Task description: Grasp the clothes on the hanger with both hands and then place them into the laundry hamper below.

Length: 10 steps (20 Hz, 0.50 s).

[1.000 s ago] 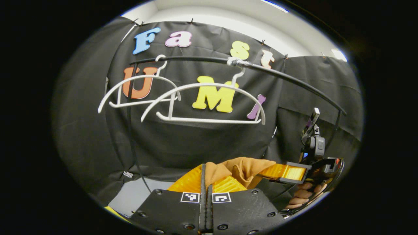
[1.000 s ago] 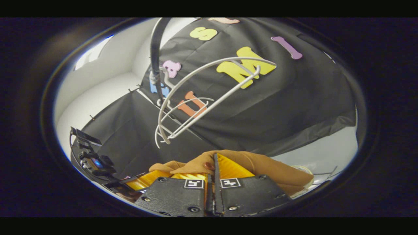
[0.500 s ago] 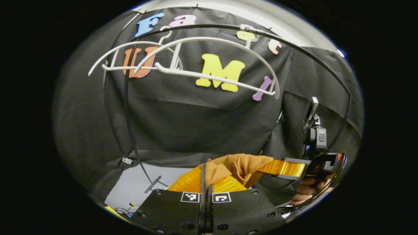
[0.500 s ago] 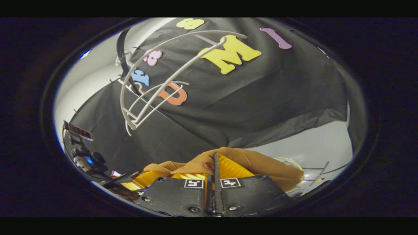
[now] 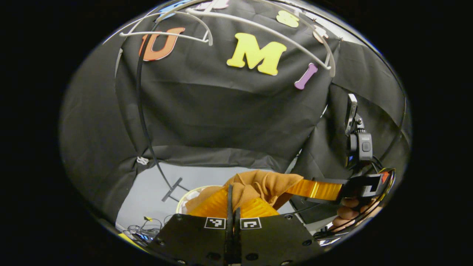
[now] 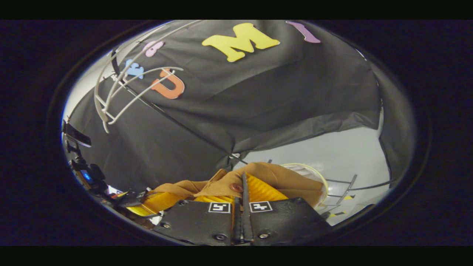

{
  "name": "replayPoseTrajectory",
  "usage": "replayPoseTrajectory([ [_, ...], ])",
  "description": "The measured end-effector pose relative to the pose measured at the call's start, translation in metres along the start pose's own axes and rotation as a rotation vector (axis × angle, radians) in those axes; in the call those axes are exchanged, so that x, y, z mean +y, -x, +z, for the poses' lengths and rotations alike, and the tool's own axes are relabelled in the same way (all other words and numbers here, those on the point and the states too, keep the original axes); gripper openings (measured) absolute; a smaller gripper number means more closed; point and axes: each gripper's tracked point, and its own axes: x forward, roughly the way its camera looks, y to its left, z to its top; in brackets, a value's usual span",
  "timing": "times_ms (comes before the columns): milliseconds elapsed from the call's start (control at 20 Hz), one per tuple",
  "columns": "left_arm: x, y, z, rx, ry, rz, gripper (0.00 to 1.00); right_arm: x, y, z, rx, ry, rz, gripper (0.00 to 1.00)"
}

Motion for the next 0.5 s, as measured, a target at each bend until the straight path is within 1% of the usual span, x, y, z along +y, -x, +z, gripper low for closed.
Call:
replayPoseTrajectory([
  [100,0.004,-0.007,-0.019,0.049,0.014,0.005,0.0,-0.018,-0.013,-0.018,0.033,0.01,-0.082,0.06],
  [150,0.004,-0.01,-0.031,0.078,0.021,-0.002,0.0,-0.029,-0.021,-0.029,0.063,0.009,-0.13,0.06],
  [200,0.003,-0.014,-0.038,0.099,0.019,-0.007,0.01,-0.038,-0.025,-0.041,0.101,0.016,-0.164,0.06],
  [250,0.007,-0.018,-0.046,0.125,0.014,0.004,0.01,-0.046,-0.03,-0.052,0.137,0.028,-0.194,0.12],
  [300,0.014,-0.022,-0.053,0.143,0.007,0.016,0.01,-0.053,-0.035,-0.064,0.161,0.033,-0.219,0.0],
  [400,0.02,-0.031,-0.067,0.186,0.007,0.03,0.01,-0.068,-0.039,-0.074,0.194,0.028,-0.274,0.12],
  [450,0.021,-0.034,-0.073,0.203,0.014,0.029,0.01,-0.078,-0.041,-0.077,0.212,0.022,-0.307,0.06],
  [500,0.02,-0.036,-0.076,0.213,0.025,0.018,0.01,-0.079,-0.039,-0.079,0.225,0.008,-0.313,0.08],
])
